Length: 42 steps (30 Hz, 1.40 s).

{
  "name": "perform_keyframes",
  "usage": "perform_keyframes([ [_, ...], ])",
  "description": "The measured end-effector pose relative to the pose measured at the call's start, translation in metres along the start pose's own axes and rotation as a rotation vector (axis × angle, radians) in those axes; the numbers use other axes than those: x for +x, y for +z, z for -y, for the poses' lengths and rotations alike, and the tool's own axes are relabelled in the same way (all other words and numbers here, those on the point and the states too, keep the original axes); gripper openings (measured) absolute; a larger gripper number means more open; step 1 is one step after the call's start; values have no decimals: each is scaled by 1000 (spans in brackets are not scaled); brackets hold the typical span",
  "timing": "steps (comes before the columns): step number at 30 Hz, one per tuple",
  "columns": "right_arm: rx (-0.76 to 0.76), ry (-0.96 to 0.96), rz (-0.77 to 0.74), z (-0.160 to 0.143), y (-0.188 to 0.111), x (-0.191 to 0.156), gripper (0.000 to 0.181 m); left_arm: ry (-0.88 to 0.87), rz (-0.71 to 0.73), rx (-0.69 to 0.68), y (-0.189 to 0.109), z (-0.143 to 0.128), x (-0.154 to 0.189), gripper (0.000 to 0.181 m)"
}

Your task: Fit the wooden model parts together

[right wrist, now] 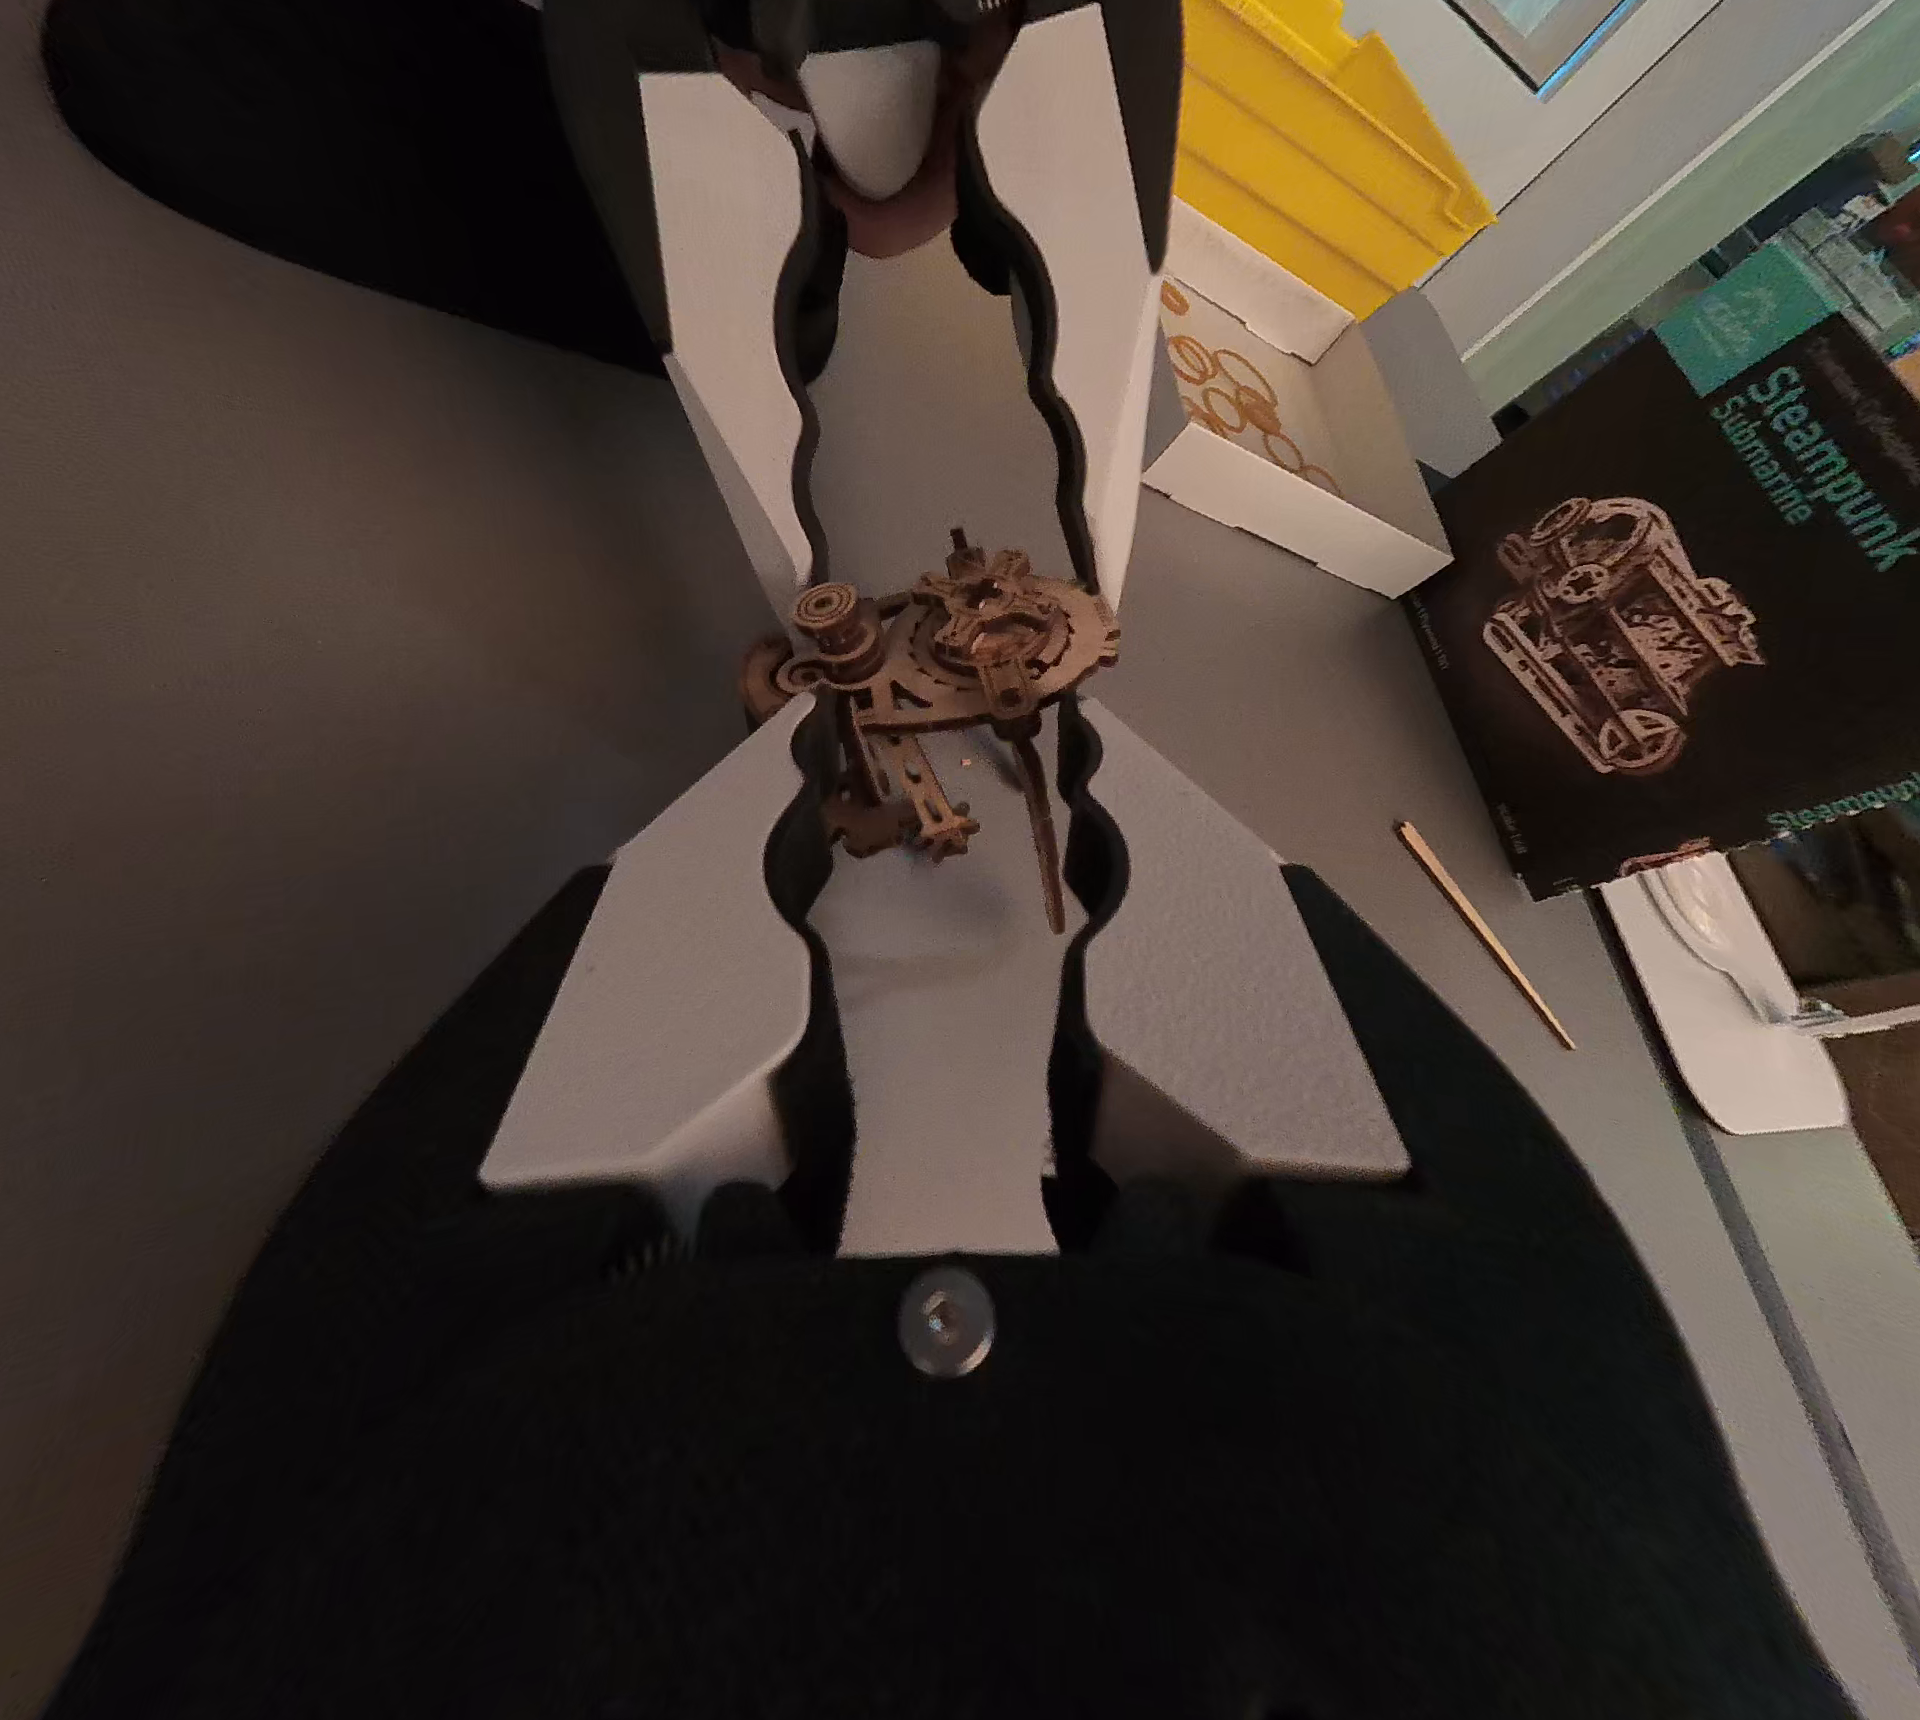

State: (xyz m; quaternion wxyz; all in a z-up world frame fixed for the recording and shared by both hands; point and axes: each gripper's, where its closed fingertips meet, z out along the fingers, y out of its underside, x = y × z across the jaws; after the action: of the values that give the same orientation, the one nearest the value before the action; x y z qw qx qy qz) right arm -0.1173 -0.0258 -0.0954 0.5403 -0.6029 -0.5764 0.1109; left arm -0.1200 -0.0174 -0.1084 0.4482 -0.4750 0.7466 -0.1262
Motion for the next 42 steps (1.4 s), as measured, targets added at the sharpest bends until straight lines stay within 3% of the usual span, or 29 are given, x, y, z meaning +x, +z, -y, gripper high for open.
perform_keyframes([
  [8,-20,-16,1,-3,0,2,43,12,6,5,-1,1,-1,55],
  [10,-27,-59,-44,-2,1,7,64,57,9,4,-1,3,2,55],
  [20,-69,-215,-32,2,1,-6,56,142,10,-21,-3,5,8,55],
  [42,-94,-132,-15,0,0,-8,54,114,8,-44,-1,5,9,55],
])
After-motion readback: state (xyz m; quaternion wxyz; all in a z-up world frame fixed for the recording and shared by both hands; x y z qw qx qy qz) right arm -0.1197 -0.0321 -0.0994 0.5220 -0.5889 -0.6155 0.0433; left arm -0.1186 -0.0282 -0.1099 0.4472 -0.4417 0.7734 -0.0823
